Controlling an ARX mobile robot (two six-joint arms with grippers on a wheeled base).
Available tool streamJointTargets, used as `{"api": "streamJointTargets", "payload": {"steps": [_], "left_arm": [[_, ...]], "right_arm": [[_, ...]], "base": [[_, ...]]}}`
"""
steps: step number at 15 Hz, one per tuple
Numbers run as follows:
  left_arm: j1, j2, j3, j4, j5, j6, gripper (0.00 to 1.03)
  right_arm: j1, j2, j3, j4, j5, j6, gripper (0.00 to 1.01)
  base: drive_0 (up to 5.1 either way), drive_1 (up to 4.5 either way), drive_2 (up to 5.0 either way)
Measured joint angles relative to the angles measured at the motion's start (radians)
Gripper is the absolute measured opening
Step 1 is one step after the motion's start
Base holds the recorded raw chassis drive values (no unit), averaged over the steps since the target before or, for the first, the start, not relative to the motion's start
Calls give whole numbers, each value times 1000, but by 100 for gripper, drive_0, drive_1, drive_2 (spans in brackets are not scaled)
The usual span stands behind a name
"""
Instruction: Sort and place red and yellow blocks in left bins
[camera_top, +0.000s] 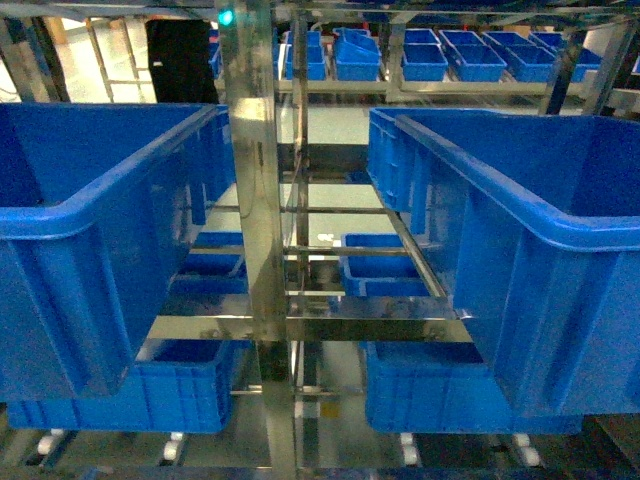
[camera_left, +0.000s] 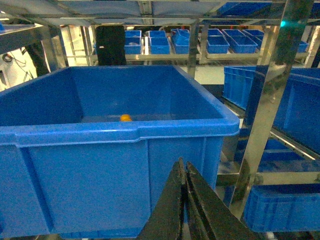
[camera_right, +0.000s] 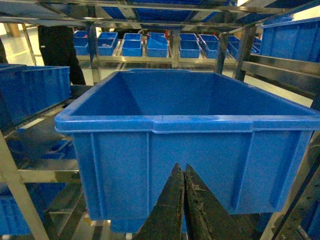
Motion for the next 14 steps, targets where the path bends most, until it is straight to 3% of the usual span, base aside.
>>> {"api": "streamJointTargets", "payload": {"steps": [2,3,10,11,13,14], "left_arm": [[-1,0,0,9,3,0,2],[-1,0,0,9,2,-2,6],[-1,0,0,9,2,-2,95],[-1,0,0,9,2,1,91],[-1,0,0,9,2,0,66],[-1,0,0,9,2,-3,73]], "right_arm": [[0,0,0,-5,-1,0,2],[0,0,0,-5,0,0,8],[0,0,0,-5,-1,0,98],[0,0,0,-5,-1,0,95],[0,0,0,-5,-1,0,69],[0,0,0,-5,-1,0,69]], "base": [[0,0,0],[0,0,0],[0,0,0],[0,0,0],[0,0,0],[0,0,0]]}}
